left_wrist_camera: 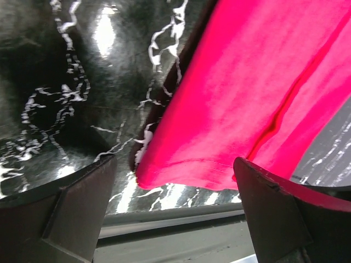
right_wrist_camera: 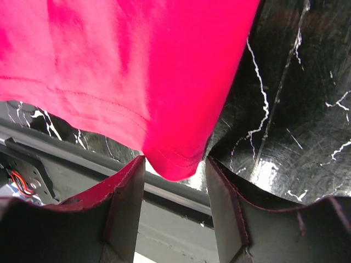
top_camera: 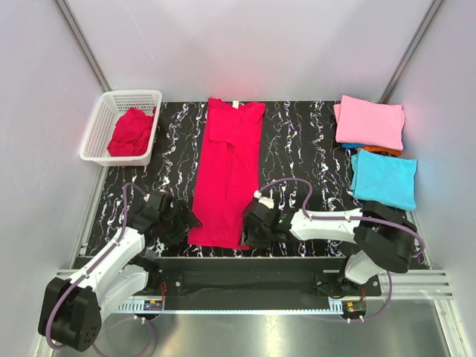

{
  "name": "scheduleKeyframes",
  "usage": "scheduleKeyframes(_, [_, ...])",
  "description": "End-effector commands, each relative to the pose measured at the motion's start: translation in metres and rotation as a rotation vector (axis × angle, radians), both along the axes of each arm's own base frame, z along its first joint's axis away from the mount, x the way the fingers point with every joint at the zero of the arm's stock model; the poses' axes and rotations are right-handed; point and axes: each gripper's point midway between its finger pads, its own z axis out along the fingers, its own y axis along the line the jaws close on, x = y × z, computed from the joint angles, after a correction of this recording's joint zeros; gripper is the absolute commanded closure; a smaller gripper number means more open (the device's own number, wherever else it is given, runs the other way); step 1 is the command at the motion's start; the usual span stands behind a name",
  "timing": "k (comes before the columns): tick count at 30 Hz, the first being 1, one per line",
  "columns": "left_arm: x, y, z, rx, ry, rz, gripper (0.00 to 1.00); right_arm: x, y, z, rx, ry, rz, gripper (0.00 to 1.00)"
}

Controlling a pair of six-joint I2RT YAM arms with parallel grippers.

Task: Fold and stack the t-shirts
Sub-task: Fold the tshirt

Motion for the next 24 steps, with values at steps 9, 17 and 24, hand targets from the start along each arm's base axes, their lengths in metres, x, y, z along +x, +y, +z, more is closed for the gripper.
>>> scheduleKeyframes(9, [-0.002,-0.009,-0.006,-0.046,-0.002,0.002,0.04,0.009,-0.02,-0.007,-0.094,-0.079,-0.052,0.45])
scheduleKeyframes(17, [-0.012,-0.009,-0.013,-0.047,0.018,-0.006,0.06,0.009,-0.036,-0.009,-0.1,-0.086,-0.121,0.45])
scheduleKeyframes(24, [-0.02,-0.007,-0.021,-0.045,0.03,-0.006,0.25,0.004,-0.031,-0.023,-0.112,-0.047,-0.103,0.46])
